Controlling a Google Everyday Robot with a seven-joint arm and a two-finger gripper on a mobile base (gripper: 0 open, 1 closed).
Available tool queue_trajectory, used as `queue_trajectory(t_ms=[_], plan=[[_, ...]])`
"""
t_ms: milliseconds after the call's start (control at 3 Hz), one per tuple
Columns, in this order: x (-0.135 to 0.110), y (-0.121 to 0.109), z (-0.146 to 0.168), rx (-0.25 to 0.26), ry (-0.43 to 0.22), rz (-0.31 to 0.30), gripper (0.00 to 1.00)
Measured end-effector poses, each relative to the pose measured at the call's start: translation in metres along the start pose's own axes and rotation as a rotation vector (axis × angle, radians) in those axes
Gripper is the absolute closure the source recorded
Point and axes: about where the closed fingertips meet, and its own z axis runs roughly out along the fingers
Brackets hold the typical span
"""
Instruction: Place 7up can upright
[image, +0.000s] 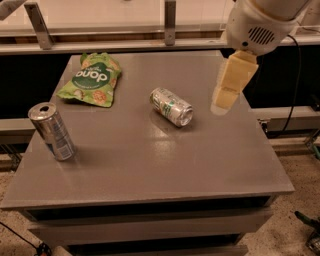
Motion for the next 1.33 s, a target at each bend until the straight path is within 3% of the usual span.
queue_trajectory(t_ms=[667,1000,1333], plan=[[-0.048,-0.026,0.07,-0.034,0.094,0.116,0.0],[-0.058,-0.04,0.098,-0.008,0.133,0.178,0.0],[-0.063,-0.046,0.123,-0.017,0.146,0.248,0.0]])
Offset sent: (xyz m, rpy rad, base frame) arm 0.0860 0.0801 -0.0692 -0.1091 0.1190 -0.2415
